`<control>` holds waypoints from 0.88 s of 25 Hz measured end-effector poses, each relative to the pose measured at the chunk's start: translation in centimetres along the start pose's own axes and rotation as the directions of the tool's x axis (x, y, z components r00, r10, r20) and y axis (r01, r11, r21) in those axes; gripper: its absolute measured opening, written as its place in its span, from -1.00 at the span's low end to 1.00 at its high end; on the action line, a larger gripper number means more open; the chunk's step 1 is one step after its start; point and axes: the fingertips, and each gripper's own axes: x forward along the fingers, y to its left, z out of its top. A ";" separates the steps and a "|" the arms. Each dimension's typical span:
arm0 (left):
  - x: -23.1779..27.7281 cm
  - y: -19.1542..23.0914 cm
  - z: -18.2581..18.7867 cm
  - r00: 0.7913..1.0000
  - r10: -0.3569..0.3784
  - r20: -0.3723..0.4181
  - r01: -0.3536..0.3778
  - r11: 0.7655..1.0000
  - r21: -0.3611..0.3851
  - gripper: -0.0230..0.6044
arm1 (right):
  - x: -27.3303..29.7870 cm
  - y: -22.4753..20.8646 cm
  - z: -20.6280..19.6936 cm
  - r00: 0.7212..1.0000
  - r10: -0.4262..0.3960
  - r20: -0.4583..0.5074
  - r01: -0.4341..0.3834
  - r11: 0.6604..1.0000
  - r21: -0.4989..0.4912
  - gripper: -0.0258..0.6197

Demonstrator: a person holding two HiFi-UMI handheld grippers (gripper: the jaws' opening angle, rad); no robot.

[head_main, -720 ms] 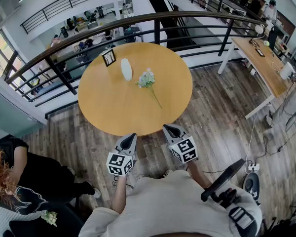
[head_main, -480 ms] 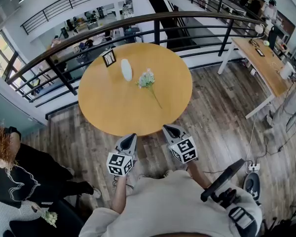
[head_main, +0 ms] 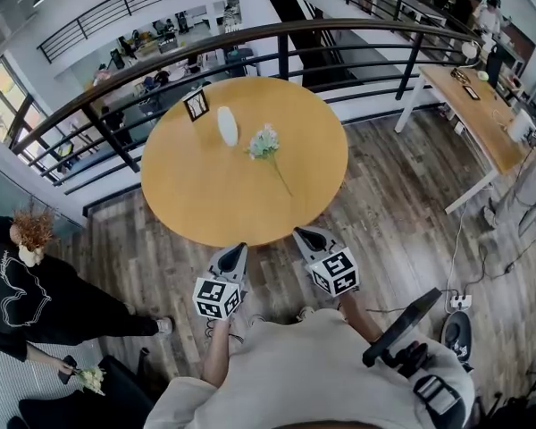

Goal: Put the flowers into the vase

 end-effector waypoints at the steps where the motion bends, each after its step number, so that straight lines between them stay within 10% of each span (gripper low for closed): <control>1: 0.1 -0.1 0.0 1.000 0.002 -0.001 -0.002 1.000 -0.001 -0.91 | -0.1 -0.2 0.0 1.000 -0.002 0.004 0.002 1.000 0.008 -0.89; 22: 6.3 -0.7 -0.8 0.999 0.030 -0.033 -0.031 0.999 -0.020 -0.91 | 0.9 -5.0 -2.7 0.996 0.055 -0.064 -0.056 0.998 -0.006 -0.89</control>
